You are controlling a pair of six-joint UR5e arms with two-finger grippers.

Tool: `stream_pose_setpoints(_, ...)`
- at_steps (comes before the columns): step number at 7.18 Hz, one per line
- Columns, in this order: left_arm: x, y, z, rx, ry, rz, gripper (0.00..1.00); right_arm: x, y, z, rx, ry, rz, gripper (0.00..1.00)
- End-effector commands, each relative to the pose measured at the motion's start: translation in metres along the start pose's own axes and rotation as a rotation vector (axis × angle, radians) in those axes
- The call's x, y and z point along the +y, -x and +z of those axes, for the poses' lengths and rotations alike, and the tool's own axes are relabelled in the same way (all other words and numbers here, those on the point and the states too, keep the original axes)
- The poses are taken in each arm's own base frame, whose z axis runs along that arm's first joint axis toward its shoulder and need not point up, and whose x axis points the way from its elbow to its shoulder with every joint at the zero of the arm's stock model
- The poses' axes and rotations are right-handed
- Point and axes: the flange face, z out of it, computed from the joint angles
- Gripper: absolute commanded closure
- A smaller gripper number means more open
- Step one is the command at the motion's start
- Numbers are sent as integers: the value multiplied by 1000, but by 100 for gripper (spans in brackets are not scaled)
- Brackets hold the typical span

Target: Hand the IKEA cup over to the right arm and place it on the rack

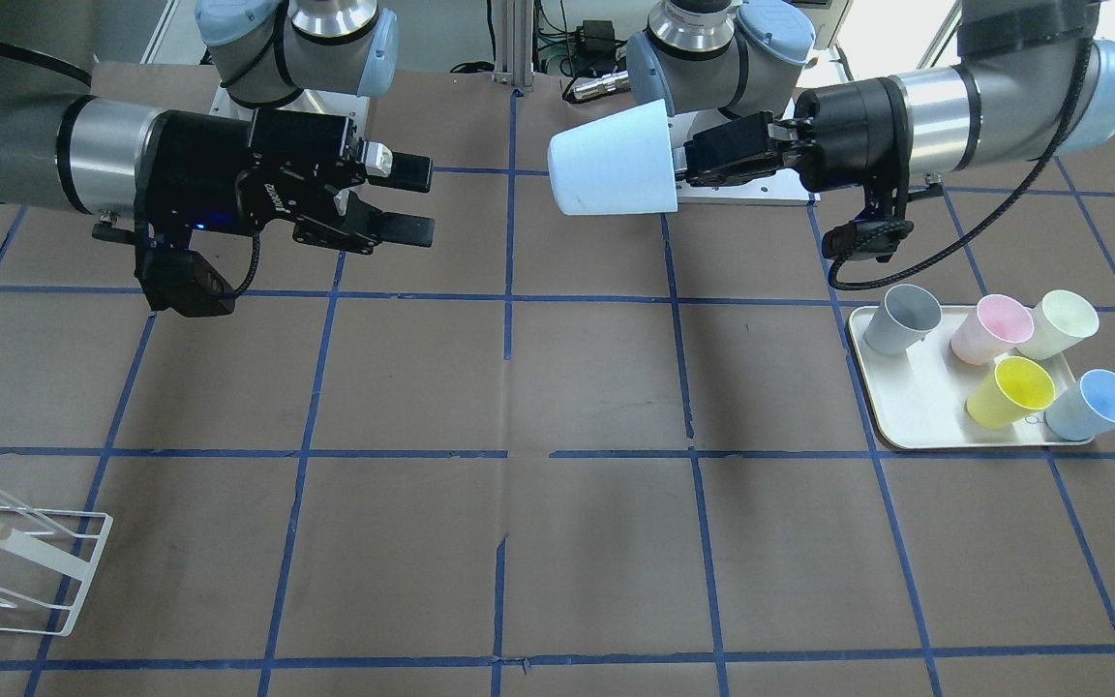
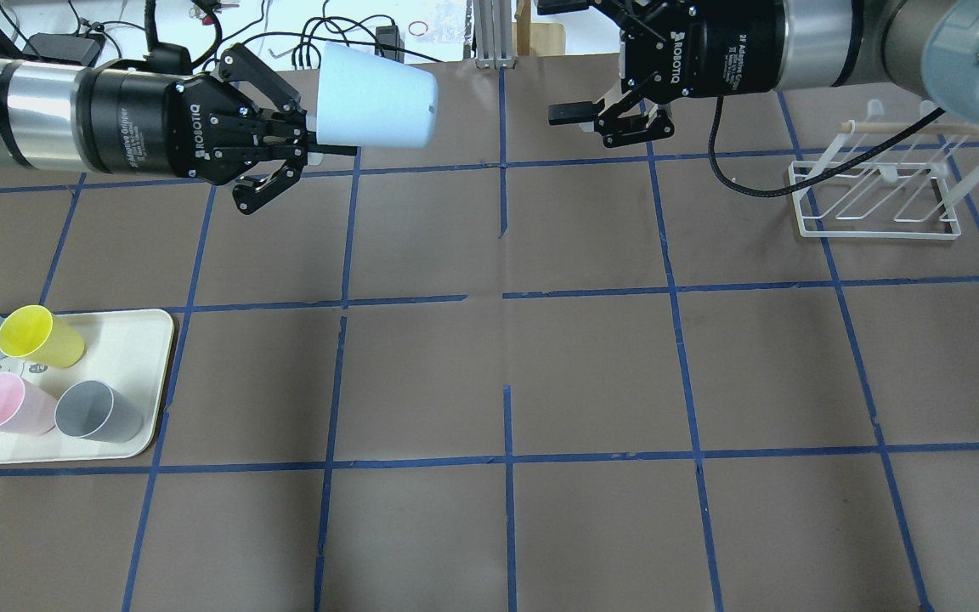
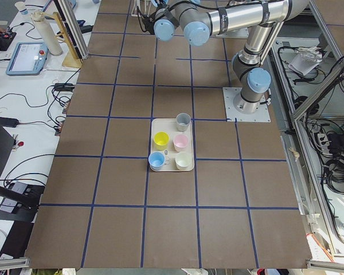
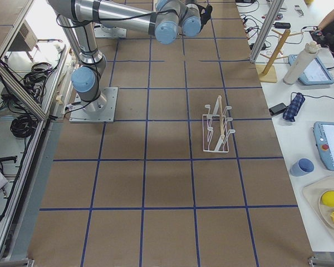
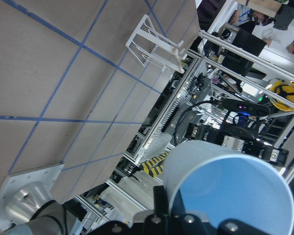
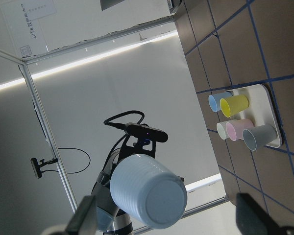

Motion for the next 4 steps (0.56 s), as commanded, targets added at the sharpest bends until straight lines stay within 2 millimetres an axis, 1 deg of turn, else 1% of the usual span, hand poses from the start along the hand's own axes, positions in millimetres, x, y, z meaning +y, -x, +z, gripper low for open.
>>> stream_pose_setpoints(1, -1, 10, 31, 139, 14, -37, 100, 7, -4, -1, 1, 5, 43, 0)
stream_pose_setpoints(2, -4, 11, 42, 186, 17, -38, 100, 12, -5, 0, 9, 13, 61, 0)
stream_pose_setpoints(4, -12, 24, 49, 185, 22, -16, 100, 14, -3, 6, 0, 17, 51, 0)
